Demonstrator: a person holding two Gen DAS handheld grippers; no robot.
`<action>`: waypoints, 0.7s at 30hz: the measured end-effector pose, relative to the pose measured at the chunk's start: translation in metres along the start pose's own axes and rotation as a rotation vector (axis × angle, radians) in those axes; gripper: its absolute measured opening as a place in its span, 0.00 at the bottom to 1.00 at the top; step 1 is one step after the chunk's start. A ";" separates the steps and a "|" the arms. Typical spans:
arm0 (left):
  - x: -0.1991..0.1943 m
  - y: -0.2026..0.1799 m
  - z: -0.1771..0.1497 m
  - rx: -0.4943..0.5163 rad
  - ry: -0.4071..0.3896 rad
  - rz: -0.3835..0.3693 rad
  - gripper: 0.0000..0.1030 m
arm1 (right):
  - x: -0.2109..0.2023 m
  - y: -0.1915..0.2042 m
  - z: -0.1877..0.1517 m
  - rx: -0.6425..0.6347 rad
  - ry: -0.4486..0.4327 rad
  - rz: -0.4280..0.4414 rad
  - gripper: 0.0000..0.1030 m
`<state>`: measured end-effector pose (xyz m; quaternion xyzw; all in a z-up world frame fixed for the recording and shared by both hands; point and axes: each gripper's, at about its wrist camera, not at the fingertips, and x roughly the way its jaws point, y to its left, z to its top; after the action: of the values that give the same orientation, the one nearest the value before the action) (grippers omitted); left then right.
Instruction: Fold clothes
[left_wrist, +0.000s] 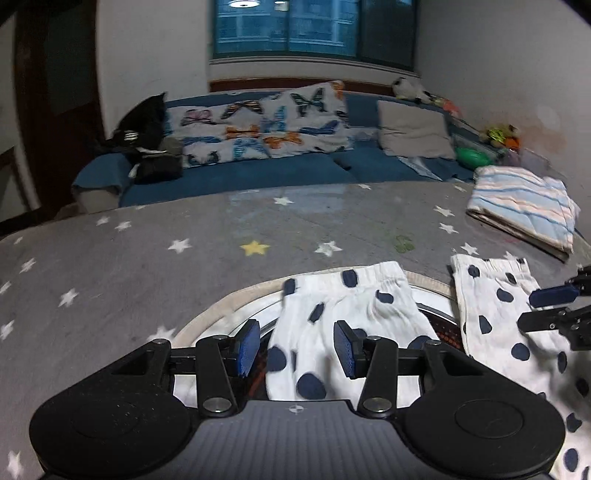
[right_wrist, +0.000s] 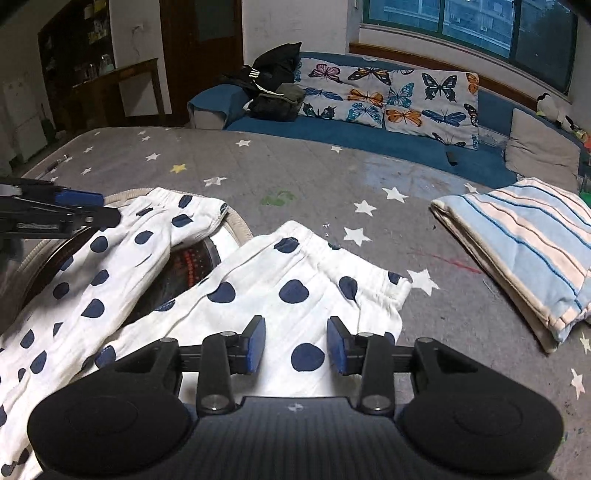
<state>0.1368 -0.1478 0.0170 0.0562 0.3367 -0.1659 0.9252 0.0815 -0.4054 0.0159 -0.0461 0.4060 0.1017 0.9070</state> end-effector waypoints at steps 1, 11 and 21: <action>0.006 -0.001 0.000 0.007 0.007 0.005 0.41 | 0.000 0.000 0.000 0.000 0.002 -0.003 0.36; 0.018 -0.004 -0.008 0.038 0.004 0.019 0.03 | 0.007 -0.001 0.001 0.009 -0.001 -0.029 0.43; -0.016 0.050 -0.010 -0.007 -0.051 0.183 0.02 | 0.014 -0.005 0.006 0.039 -0.011 -0.063 0.48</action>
<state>0.1360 -0.0945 0.0193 0.0791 0.3073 -0.0809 0.9449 0.0958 -0.4071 0.0091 -0.0406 0.4012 0.0654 0.9127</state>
